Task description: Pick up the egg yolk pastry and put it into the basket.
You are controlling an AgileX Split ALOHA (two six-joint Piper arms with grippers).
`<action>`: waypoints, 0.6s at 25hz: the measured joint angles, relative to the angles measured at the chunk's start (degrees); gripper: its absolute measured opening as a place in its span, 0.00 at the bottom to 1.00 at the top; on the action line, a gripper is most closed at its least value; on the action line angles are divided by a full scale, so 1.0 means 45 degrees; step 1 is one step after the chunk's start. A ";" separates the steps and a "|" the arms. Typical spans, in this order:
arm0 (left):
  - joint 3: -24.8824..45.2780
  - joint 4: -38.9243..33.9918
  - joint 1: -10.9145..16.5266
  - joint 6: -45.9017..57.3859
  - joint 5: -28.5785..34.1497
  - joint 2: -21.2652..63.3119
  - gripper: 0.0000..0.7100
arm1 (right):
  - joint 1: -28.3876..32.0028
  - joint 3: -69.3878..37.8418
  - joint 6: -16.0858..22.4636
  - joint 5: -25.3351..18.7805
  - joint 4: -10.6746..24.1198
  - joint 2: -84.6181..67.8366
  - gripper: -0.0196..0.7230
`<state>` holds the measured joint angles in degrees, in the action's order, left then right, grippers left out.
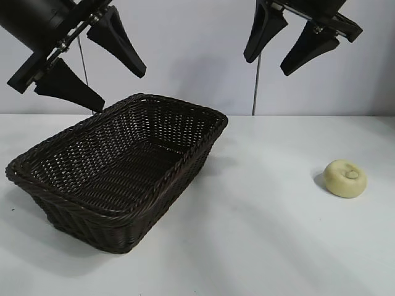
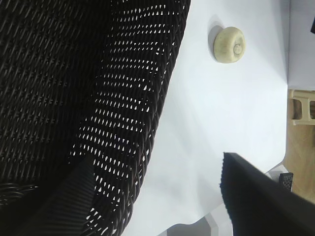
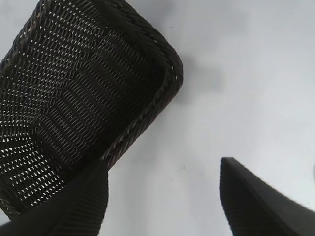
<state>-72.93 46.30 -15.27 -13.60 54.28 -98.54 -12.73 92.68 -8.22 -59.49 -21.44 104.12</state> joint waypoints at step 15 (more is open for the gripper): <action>0.0000 0.0000 0.0000 0.0677 0.0263 0.0000 0.74 | 0.0000 0.0000 0.0000 -0.0025 -0.0199 0.0000 0.66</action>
<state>-72.93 46.30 -15.27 -10.55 55.47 -98.54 -12.73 92.68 -8.22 -59.60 -22.34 104.12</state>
